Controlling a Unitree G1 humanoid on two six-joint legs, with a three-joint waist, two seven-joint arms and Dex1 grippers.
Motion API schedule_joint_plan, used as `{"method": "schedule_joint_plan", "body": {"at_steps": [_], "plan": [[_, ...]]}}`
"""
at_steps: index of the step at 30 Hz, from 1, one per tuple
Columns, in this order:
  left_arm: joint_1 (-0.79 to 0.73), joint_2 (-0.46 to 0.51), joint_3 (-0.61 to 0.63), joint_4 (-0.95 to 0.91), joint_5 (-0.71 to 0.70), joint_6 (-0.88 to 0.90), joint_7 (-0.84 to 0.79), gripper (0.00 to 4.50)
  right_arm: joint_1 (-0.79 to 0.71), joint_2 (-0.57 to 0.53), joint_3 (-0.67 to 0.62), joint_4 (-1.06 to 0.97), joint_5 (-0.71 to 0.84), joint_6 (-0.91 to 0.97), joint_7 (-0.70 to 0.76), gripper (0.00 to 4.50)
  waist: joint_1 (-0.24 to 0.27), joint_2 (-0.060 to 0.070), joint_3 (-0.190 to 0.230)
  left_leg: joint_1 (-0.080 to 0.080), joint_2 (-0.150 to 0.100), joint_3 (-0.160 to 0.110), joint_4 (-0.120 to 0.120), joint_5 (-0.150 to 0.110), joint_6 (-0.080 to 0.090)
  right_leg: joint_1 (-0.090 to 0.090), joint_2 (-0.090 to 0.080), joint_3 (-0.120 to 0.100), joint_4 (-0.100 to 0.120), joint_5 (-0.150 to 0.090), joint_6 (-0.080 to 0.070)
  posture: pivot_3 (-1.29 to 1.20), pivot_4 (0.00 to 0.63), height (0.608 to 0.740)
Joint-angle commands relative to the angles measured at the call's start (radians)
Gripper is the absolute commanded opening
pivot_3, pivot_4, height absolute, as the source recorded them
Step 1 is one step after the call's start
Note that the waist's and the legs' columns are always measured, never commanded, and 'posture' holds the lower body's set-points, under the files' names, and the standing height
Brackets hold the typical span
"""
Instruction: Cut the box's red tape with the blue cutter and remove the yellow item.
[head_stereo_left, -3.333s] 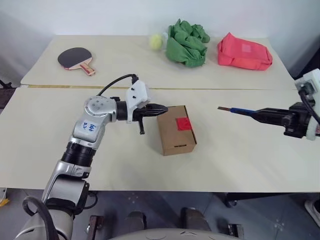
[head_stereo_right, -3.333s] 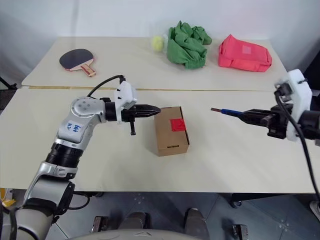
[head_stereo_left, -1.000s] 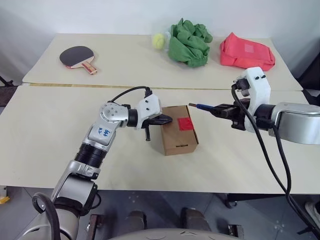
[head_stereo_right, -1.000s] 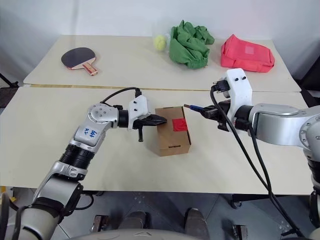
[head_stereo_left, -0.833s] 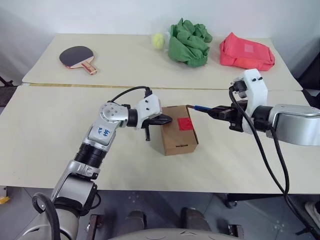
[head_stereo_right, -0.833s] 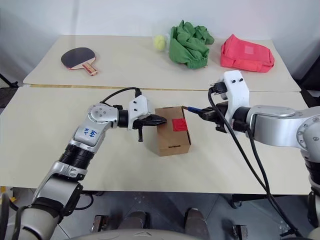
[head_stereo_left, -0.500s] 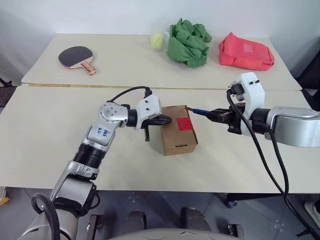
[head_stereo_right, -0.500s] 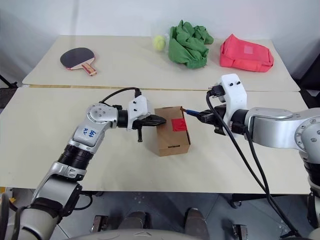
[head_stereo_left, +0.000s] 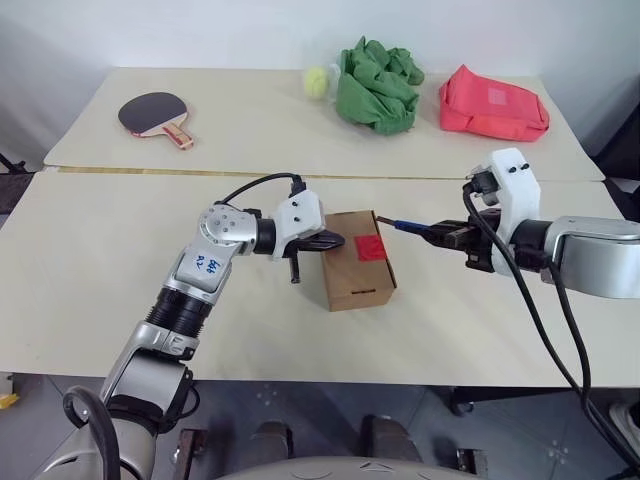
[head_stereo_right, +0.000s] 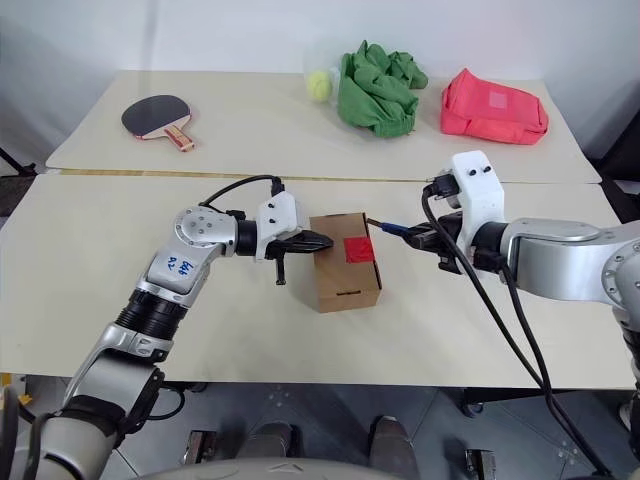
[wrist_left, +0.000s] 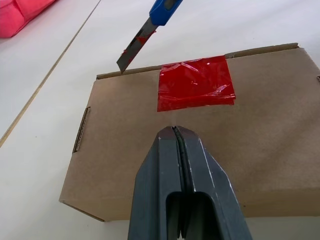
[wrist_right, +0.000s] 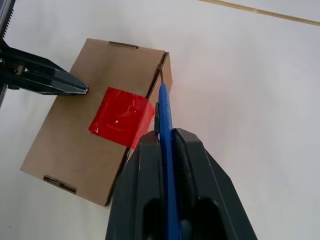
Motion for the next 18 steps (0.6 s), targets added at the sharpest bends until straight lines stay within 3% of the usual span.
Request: {"method": "schedule_joint_plan", "body": {"at_steps": [1,18], "plan": [[0.027,0.001,-0.034,0.015,0.031,0.012,-0.007,0.00,0.004,-0.019,-0.030,-0.023,0.025,-0.010,-0.002,0.06,0.000,0.000,0.000,0.000,0.000,0.000,0.000,0.000,0.000,0.000,0.000,0.000,0.000,0.000,0.000,0.00,0.150,0.740],[0.033,0.008,-0.035,0.015,0.037,0.019,-0.007,0.00,0.002,-0.023,0.052,-0.035,0.162,-0.015,-0.031,0.06,0.000,0.000,0.000,0.000,0.000,0.000,0.000,0.000,0.000,0.000,0.000,0.000,0.000,0.000,0.000,0.00,0.150,0.740]]}}
